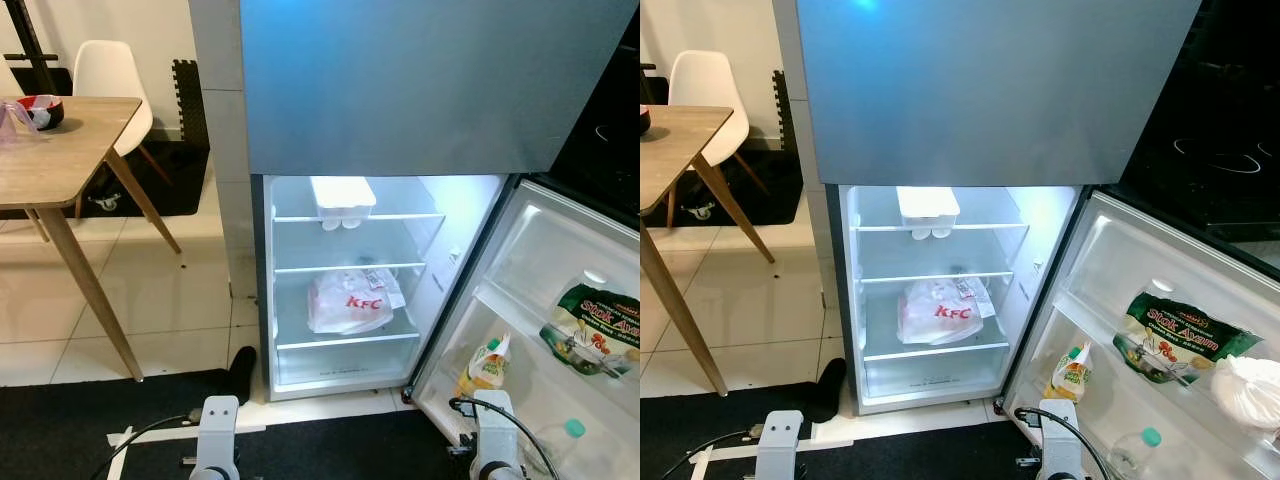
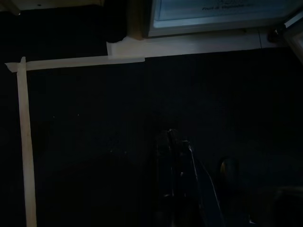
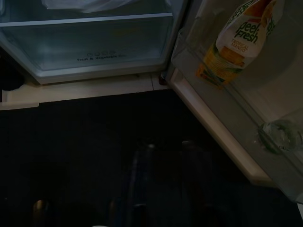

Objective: Restocking fridge

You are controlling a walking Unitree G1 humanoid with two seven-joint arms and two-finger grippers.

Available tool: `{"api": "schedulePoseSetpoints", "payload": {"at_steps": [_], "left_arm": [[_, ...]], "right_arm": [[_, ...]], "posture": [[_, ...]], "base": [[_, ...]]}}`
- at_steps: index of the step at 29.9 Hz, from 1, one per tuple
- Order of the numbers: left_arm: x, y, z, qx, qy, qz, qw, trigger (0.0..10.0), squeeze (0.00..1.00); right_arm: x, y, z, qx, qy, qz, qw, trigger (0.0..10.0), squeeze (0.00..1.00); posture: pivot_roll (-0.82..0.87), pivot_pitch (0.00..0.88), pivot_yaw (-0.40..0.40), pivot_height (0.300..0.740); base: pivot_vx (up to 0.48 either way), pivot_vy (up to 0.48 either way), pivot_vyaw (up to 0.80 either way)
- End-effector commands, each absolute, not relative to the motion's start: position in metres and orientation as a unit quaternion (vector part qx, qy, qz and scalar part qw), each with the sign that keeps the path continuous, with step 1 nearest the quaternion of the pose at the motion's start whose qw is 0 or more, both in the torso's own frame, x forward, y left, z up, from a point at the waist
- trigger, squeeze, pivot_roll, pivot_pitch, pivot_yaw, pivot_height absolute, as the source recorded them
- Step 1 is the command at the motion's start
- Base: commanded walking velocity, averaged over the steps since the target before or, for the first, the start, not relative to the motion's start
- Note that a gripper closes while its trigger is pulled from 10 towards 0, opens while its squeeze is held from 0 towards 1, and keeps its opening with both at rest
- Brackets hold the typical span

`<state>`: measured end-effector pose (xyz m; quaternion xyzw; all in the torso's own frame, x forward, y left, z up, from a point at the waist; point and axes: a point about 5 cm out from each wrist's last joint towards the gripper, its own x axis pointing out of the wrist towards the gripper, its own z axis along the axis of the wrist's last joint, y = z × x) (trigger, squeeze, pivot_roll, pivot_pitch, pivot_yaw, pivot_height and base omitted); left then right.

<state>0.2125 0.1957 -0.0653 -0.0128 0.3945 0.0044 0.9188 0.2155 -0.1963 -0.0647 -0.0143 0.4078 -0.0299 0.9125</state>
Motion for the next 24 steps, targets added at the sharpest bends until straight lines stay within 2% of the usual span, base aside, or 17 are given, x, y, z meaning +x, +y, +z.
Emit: {"api": "schedulePoseSetpoints", "payload": {"at_steps": [1, 2, 3, 4, 14, 15, 16, 22, 23, 24], "left_arm": [[0.212, 0.192, -0.066, -0.012, 0.393, 0.001, 0.919, 5.8, 1.00], [0.213, 0.191, -0.066, -0.013, 0.392, 0.002, 0.920, 9.5, 1.00], [0.213, 0.191, -0.066, -0.013, 0.392, 0.002, 0.920, 9.5, 1.00], [0.213, 0.191, -0.066, -0.012, 0.391, 0.002, 0.920, 10.0, 1.00], [0.211, 0.193, -0.067, 0.006, 0.395, 0.007, 0.919, 10.0, 1.00], [0.211, 0.193, -0.067, 0.007, 0.395, 0.008, 0.919, 10.0, 0.82], [0.211, 0.193, -0.067, 0.008, 0.395, 0.008, 0.919, 10.0, 0.00], [0.212, 0.190, -0.066, 0.010, 0.394, 0.009, 0.919, 10.0, 0.00], [0.212, 0.189, -0.067, 0.010, 0.395, 0.009, 0.919, 10.0, 0.00], [0.212, 0.189, -0.067, 0.010, 0.395, 0.009, 0.919, 10.0, 0.00]], "right_arm": [[0.219, -0.200, -0.062, -0.011, 0.400, -0.036, 0.916, 10.0, 1.00], [0.220, -0.200, -0.061, -0.011, 0.399, -0.034, 0.916, 10.0, 1.00], [0.220, -0.200, -0.061, -0.011, 0.399, -0.034, 0.916, 10.0, 1.00], [0.222, -0.200, -0.060, -0.011, 0.398, -0.033, 0.917, 10.0, 1.00], [0.226, -0.192, -0.059, -0.003, 0.397, -0.027, 0.918, 10.0, 1.00], [0.226, -0.192, -0.059, -0.006, 0.398, -0.026, 0.917, 10.0, 1.00], [0.226, -0.191, -0.059, -0.006, 0.398, -0.027, 0.917, 10.0, 1.00], [0.230, -0.188, -0.058, -0.001, 0.401, -0.031, 0.916, 10.0, 1.00], [0.230, -0.188, -0.058, -0.001, 0.401, -0.030, 0.916, 10.0, 0.85], [0.230, -0.188, -0.058, -0.001, 0.401, -0.030, 0.916, 10.0, 0.85]], "posture": [[0.04, 0.000, -0.095, 0.738], [0.05, 0.000, -0.096, 0.738], [0.05, 0.000, -0.096, 0.738], [0.05, 0.000, -0.096, 0.738], [0.05, 0.000, -0.093, 0.738], [0.05, 0.000, -0.093, 0.738], [0.05, 0.000, -0.091, 0.738], [0.05, 0.000, -0.091, 0.738], [0.05, 0.000, -0.088, 0.738], [0.05, 0.000, -0.088, 0.738]], "base": [[0.000, 0.000, 0.00], [0.000, 0.000, 0.00], [0.000, 0.000, 0.00], [0.000, 0.000, 0.00], [0.000, 0.000, 0.00], [0.000, 0.000, 0.00], [0.000, 0.000, 0.00], [0.000, 0.000, 0.00], [0.000, 0.000, 0.00], [0.000, 0.000, 0.00]]}}
